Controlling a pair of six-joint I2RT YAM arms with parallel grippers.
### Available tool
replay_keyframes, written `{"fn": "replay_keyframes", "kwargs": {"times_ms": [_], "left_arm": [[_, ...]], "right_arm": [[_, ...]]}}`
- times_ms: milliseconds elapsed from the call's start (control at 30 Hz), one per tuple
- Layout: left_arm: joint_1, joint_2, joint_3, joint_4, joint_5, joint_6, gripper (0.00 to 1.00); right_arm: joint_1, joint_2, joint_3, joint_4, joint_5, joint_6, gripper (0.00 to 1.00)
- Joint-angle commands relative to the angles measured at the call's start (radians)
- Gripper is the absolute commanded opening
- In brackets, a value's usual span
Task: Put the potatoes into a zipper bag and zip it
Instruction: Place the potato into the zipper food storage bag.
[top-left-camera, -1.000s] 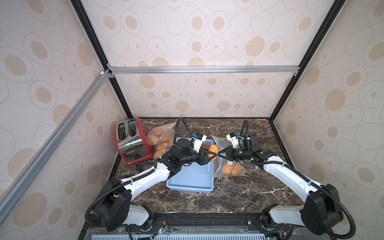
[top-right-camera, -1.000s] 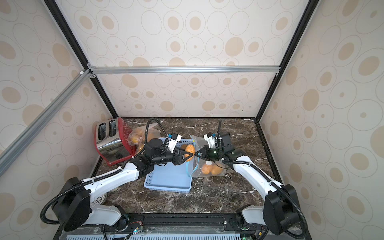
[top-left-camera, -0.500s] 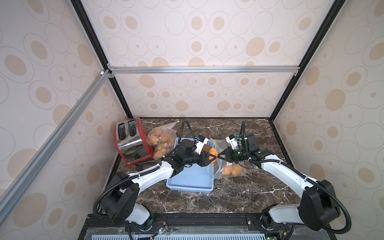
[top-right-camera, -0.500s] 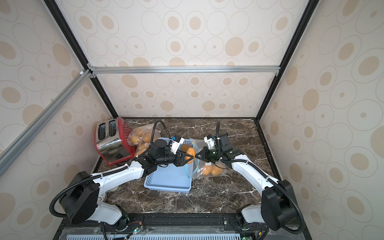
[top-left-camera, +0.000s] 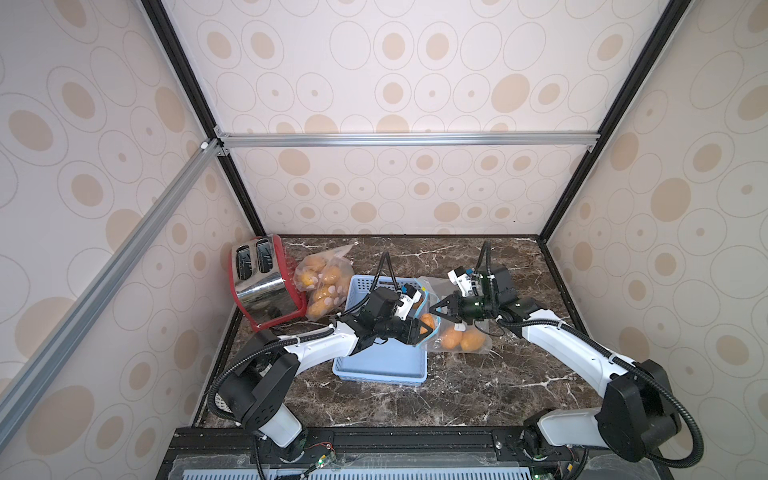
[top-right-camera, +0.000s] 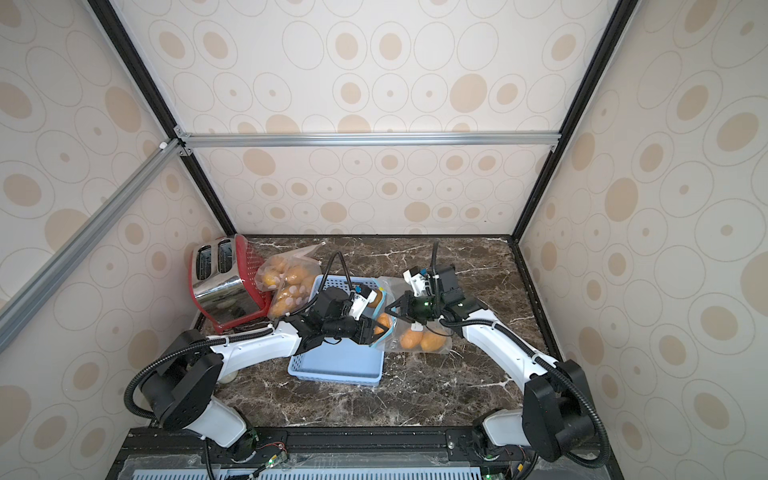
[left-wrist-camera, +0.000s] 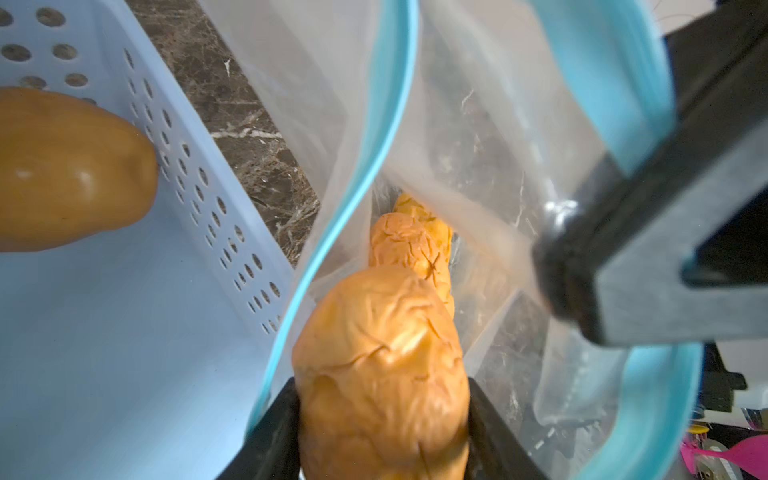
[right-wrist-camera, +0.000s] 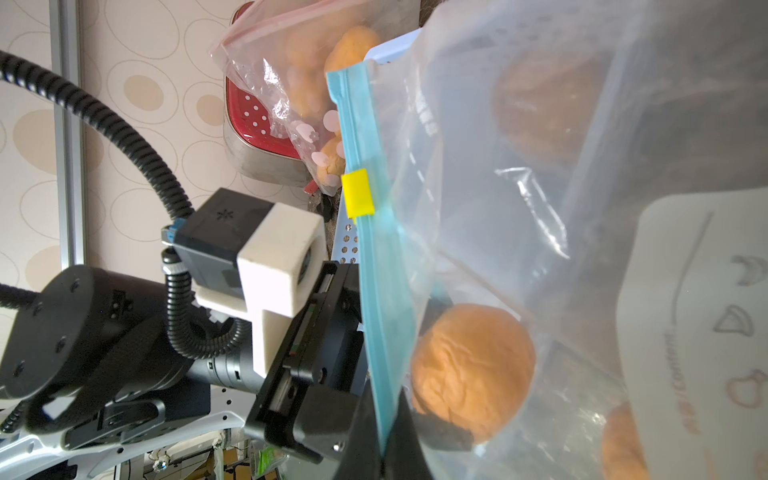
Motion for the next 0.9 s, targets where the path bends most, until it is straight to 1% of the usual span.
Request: {"fn": "replay_keyframes", "kwargs": {"times_ms": [0, 100, 200, 367, 433, 567, 700, 800, 867], "left_arm": [[-0.021, -0.026, 0.051, -0.005, 0.034, 0.017, 0.51], [-0.03, -0.035, 0.063, -0.013, 0.045, 0.021, 0.52], [-0.034, -0.04, 0.078, -0.019, 0.049, 0.019, 0.56], [-0.034, -0.017, 0.128, -0.041, -0.009, -0.021, 0.59], [-0.034, 0.004, 0.147, -0.029, -0.05, -0.054, 0.6], [-0.033, 0.059, 0.211, -0.043, -0.093, -0.069, 0.61], [-0.034, 0.092, 0.279, -0.083, -0.104, -0.054, 0.63], [-0.032, 0.083, 0.307, -0.102, -0.128, -0.041, 0.69], [-0.031, 0.077, 0.325, -0.133, -0.154, -0.025, 0.7]], "right_arm": [[0.009, -0.006, 0.016, 0.021, -0.02, 0.009, 0.0], [0.01, -0.003, 0.016, 0.024, -0.022, 0.015, 0.0], [0.012, 0.002, 0.019, 0.03, -0.029, 0.021, 0.0], [0.014, 0.005, 0.02, 0.04, -0.037, 0.032, 0.0], [0.015, 0.008, 0.022, 0.042, -0.042, 0.041, 0.0], [0.015, 0.016, 0.037, 0.017, -0.045, 0.053, 0.0], [0.014, 0.011, 0.052, -0.016, -0.042, 0.068, 0.0], [0.015, 0.008, 0.062, -0.035, -0.04, 0.075, 0.0], [0.015, 0.003, 0.067, -0.043, -0.04, 0.081, 0.0]]}}
